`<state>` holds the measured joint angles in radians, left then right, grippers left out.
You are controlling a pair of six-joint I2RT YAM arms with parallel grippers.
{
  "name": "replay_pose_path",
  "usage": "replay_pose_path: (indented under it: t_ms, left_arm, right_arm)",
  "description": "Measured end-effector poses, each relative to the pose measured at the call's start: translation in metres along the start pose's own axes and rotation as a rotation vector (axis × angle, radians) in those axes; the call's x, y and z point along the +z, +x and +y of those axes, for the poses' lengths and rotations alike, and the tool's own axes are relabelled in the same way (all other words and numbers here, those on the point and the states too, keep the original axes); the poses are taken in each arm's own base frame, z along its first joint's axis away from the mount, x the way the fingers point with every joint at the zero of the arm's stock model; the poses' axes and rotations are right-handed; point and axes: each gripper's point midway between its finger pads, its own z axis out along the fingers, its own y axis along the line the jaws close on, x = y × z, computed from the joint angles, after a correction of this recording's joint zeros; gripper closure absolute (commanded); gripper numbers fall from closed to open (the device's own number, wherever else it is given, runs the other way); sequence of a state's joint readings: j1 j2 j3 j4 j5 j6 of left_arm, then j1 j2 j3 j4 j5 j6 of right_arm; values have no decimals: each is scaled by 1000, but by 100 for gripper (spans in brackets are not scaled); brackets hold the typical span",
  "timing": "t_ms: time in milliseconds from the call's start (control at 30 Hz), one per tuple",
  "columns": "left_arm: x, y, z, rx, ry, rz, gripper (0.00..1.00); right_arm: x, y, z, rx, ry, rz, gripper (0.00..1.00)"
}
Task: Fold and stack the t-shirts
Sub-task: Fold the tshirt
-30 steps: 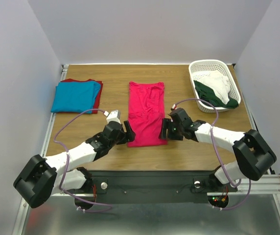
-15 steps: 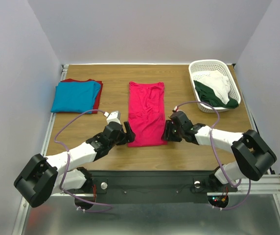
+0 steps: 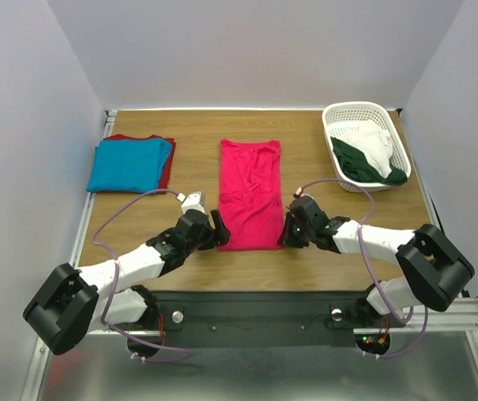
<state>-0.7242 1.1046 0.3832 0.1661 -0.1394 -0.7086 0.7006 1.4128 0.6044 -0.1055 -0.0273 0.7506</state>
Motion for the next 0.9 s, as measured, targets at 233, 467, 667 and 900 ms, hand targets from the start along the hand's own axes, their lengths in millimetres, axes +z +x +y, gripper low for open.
replay_pose_path:
  t_ms: [233,467,667,900]
  left_arm:
    - [-1,8,4,-7,4,18,23]
    - [1,18,11,-23,-23,50,39]
    - [3,22,12,-27,-27,66,41]
    - [1,28,7,-36,-5,71,42]
  right_arm:
    - [-1,5,-3,7,2,10,100]
    - [-9,13,-8,4,21,30,100]
    - [-9,13,-9,4,25,30,100]
    - [-9,13,-9,4,26,29,99]
